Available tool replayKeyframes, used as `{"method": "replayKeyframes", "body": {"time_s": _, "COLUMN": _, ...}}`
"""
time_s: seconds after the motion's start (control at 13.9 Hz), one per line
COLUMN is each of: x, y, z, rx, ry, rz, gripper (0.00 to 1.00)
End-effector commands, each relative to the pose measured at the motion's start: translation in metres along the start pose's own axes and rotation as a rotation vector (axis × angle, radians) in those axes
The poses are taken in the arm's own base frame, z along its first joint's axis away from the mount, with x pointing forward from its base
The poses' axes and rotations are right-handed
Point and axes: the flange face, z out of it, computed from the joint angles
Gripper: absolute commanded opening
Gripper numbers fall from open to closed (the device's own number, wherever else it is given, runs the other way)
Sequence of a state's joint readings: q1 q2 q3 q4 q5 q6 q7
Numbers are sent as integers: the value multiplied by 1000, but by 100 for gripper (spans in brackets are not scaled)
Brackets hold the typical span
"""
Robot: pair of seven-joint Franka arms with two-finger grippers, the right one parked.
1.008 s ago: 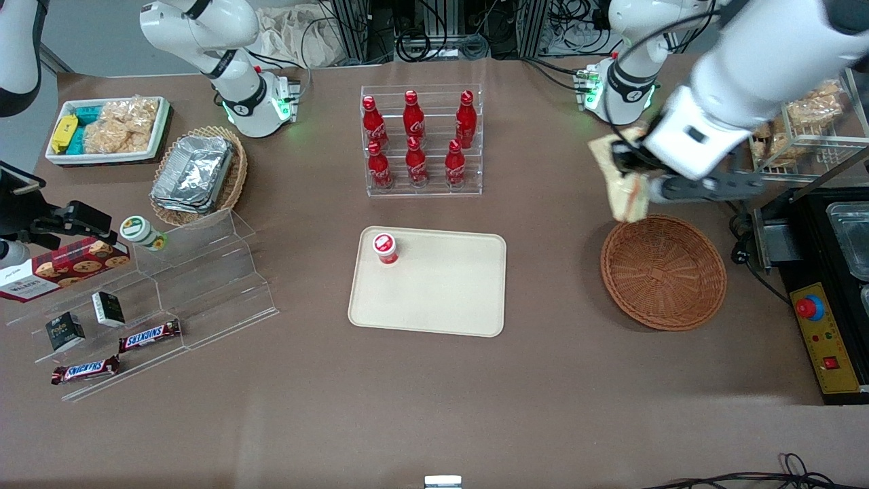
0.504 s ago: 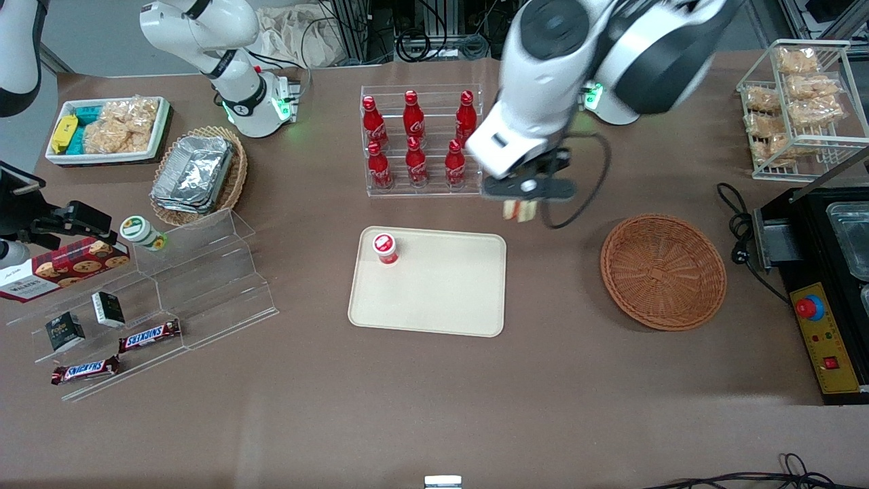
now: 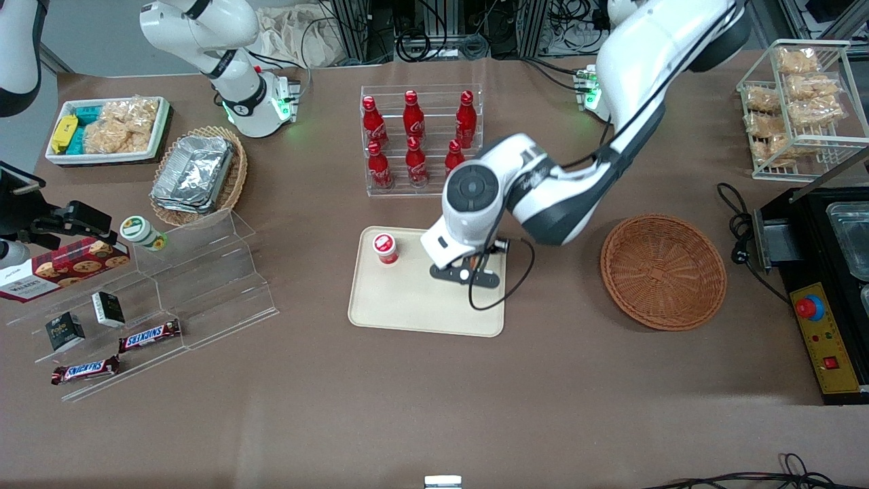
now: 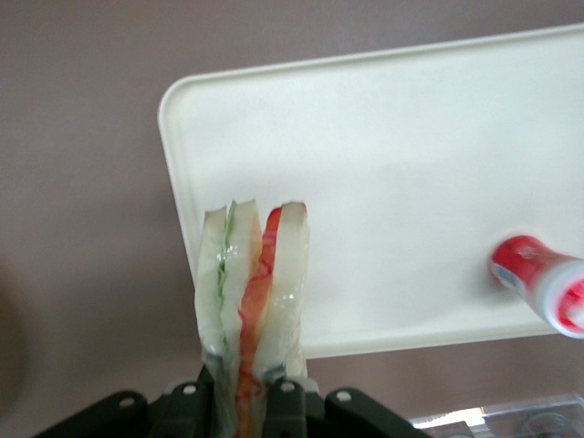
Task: Place sandwich from basket to tray
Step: 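Carry the sandwich over the cream tray and lower it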
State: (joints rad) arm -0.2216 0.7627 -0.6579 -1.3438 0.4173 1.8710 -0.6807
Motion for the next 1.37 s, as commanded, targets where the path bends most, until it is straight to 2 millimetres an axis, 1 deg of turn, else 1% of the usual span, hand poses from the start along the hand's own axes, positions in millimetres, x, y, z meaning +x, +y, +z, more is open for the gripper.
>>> {"method": "replayKeyframes", "body": {"time_s": 0.0, "x": 19, "y": -4, "z": 22, "rx": -3, "ry": 31, "rz": 11, "gripper": 22}}
{"method": "replayKeyframes", "body": {"time_s": 0.07, "x": 21, "y": -5, "z": 29, "rx": -5, "ry": 24, "rz": 8, "gripper": 22}}
{"method": "replayKeyframes", "body": {"time_s": 0.22, "x": 22, "y": -2, "z": 54, "rx": -15, "ry": 3, "rz": 12, "gripper": 22}}
{"method": "replayKeyframes", "body": {"time_s": 0.5, "x": 28, "y": 3, "z": 84, "rx": -48, "ry": 23, "rz": 14, "gripper": 24}}
{"method": "replayKeyframes", "body": {"time_s": 0.58, "x": 28, "y": 4, "z": 94, "rx": -28, "ry": 28, "rz": 22, "gripper": 26}}
{"method": "replayKeyframes", "body": {"time_s": 0.65, "x": 29, "y": 2, "z": 100, "rx": -13, "ry": 28, "rz": 21, "gripper": 27}}
{"method": "replayKeyframes", "body": {"time_s": 0.72, "x": 28, "y": 5, "z": 106, "rx": -9, "ry": 27, "rz": 25, "gripper": 30}}
{"method": "replayKeyframes", "body": {"time_s": 0.79, "x": 28, "y": 8, "z": 107, "rx": -12, "ry": 36, "rz": 29, "gripper": 40}}
{"method": "replayKeyframes", "body": {"time_s": 0.86, "x": 28, "y": 8, "z": 106, "rx": -16, "ry": 43, "rz": 32, "gripper": 92}}
{"method": "replayKeyframes", "body": {"time_s": 0.94, "x": 29, "y": 7, "z": 104, "rx": -17, "ry": 45, "rz": 30, "gripper": 100}}
{"method": "replayKeyframes", "body": {"time_s": 1.08, "x": 33, "y": 1, "z": 88, "rx": -19, "ry": 53, "rz": 12, "gripper": 100}}
{"method": "replayKeyframes", "body": {"time_s": 1.3, "x": 34, "y": -27, "z": 39, "rx": 36, "ry": 44, "rz": -32, "gripper": 100}}
